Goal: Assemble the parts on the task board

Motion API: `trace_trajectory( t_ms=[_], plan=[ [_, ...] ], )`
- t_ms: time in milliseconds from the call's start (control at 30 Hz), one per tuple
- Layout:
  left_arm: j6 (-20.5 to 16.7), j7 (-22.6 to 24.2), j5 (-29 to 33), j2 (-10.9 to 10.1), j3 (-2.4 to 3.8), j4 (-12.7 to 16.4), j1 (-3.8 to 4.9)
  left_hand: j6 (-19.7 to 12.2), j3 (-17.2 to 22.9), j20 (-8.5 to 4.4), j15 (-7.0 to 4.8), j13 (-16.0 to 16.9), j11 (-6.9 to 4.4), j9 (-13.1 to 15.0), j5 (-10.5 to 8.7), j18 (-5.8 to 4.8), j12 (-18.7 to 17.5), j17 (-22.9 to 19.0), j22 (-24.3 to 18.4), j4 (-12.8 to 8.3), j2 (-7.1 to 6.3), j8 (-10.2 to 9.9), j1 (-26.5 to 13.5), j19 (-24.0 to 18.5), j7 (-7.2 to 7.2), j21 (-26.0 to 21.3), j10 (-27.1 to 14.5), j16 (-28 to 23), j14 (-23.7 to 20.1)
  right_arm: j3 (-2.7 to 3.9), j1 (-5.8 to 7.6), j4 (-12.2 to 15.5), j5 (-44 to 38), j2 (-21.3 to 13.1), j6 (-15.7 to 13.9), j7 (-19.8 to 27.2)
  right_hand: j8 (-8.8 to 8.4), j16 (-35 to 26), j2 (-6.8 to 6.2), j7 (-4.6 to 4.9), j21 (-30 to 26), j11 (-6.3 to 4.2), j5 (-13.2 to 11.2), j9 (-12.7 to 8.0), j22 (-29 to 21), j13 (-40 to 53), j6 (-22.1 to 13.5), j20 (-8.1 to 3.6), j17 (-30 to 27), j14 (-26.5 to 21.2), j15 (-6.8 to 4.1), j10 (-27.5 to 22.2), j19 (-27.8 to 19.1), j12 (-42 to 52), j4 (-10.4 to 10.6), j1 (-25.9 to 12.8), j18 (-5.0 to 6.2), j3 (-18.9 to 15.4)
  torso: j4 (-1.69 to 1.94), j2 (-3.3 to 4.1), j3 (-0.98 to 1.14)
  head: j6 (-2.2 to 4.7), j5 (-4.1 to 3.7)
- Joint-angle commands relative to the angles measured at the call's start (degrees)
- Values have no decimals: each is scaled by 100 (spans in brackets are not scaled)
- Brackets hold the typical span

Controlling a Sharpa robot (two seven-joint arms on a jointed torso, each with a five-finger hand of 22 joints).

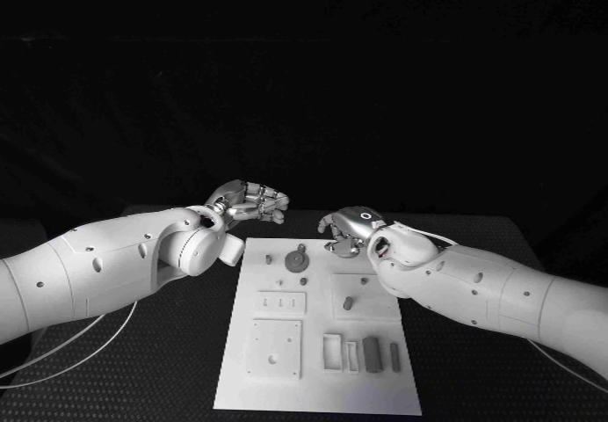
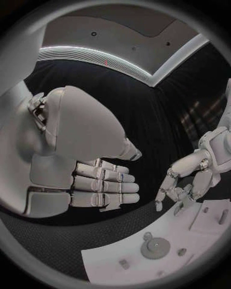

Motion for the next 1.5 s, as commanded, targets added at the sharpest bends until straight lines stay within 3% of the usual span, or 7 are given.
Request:
trace_trajectory(
  t_ms=[33, 267, 600, 633, 967, 1267, 1500],
  plan=[
    [47, 65, 20, -3, 5, -10, 12, -51, 20, 31, -6, 0, 28, -6, 30, 68, -26, 11, 9, 0, -8, -17, -40, 21, -4, -22, 8, -39, 43, 78, 50, 202, 702, -287, -187, 433, 43, 33, -49, 108, 8, 49, 1, 13, 81, -9, 177, -32, 1, -6, 56, -9, 0, 37, -17, 38, 316, -27, -57, -25, 28, 20, 8],
    [67, 71, 20, -35, 4, -43, 9, -22, 23, 31, -4, 14, 8, 1, 30, 69, -5, 24, 17, -2, -4, 0, -39, 23, -16, -28, 57, -51, 50, 146, 141, 279, 1706, -871, 392, 1124, 98, 22, -225, 118, 3, 62, 0, 34, 76, -13, 280, -20, -45, -40, 75, -22, -3, 54, 3, -46, 316, -96, -145, -63, 67, 21, 14],
    [119, 77, 20, -42, 2, -34, 5, 2, 25, 28, -8, 32, -18, 6, 30, 73, 14, 43, 28, -4, 4, 13, -35, 35, -27, -28, 116, -56, 69, 142, 69, -515, 2241, -1043, 855, 1657, 100, 11, -399, 119, -28, 64, 0, 34, 66, -18, 287, 8, -55, -92, 76, -80, -40, 58, 9, -154, 316, -130, -242, -82, 137, 25, -7],
    [119, 75, 20, -42, 1, -37, 4, 3, 25, 28, -8, 32, -18, 6, 30, 73, 14, 44, 28, -4, 4, 13, -35, 35, -28, -28, 117, -56, 69, 142, 41, -593, 2232, -1036, 860, 1666, 97, 11, -417, 121, -31, 65, 0, 33, 65, -18, 283, 10, -56, -99, 77, -89, -45, 59, 8, -154, 316, -130, -233, -82, 125, 25, -25],
    [156, 77, 20, -18, 0, -86, -43, 1, 24, 28, -8, 32, -19, 6, 30, 74, 12, 47, 30, -4, 3, 12, -35, 35, -28, -29, 117, -59, 70, 139, -254, -1369, 2214, -704, 1066, 1809, -24, 4, -565, 117, -72, 66, 0, -16, 67, -25, 48, 51, -61, -207, 84, -201, -127, 61, 5, -92, 316, -103, -213, -74, 152, -6, -59],
    [192, 72, 20, 21, 0, -109, -67, -4, 22, 29, -7, 32, -18, 4, 30, 73, 8, 49, 31, -4, 4, 9, -34, 34, -26, -31, 116, -63, 68, 139, -414, -1718, 2307, -469, 1167, 1845, -96, 4, -604, 65, -93, 20, 0, -33, 73, -33, -146, 90, -63, -289, 42, -276, -188, 60, 8, -62, 316, -99, -182, -51, 226, -17, -105],
    [198, 68, 20, 27, 0, -75, -67, -9, 21, 29, -7, 33, -17, 3, 29, 73, 5, 52, 32, -4, 4, 6, -35, 33, -24, -33, 114, -66, 67, 138, -461, -1917, 2315, -352, 1235, 1867, -101, 7, -588, 47, -95, 2, 0, -30, 76, -36, -182, 100, -64, -308, 25, -291, -200, 61, 11, -68, 316, -99, -176, -35, 230, -18, -84]
  ],
)
